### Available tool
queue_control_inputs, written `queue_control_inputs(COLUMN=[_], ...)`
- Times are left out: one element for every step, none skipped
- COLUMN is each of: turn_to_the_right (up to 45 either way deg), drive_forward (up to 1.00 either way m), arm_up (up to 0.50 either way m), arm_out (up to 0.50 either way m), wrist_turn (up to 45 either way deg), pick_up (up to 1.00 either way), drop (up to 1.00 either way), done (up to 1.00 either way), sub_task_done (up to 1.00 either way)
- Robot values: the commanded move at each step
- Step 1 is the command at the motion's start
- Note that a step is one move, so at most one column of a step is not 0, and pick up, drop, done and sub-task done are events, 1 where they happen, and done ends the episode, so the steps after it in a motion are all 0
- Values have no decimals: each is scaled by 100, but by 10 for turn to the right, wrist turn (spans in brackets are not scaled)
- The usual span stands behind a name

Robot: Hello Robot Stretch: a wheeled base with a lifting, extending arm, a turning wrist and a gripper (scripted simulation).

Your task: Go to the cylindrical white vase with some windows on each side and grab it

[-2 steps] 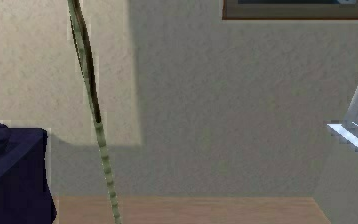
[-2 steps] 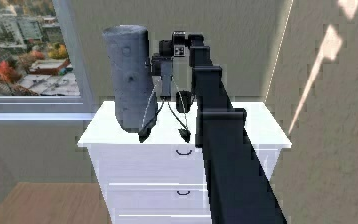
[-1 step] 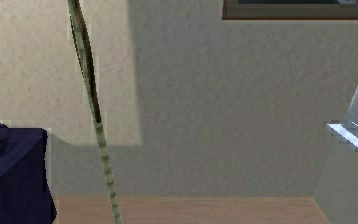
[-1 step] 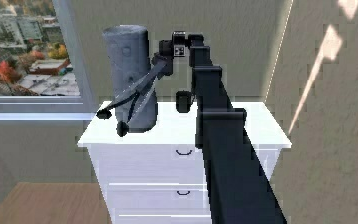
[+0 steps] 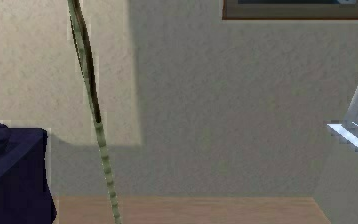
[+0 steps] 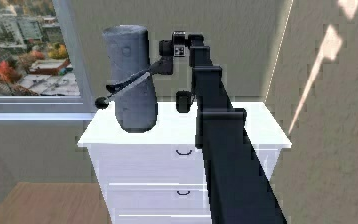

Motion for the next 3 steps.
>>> queue_control_inputs(turn_to_the_right=[0,0,0], drive_forward=[0,0,0], arm_up=[0,-22,0], arm_out=[0,0,0], wrist_turn=[330,0,0], pick_up=[0,0,100], drop=[0,0,0], done=[0,0,0], sub_task_done=[0,0,0])
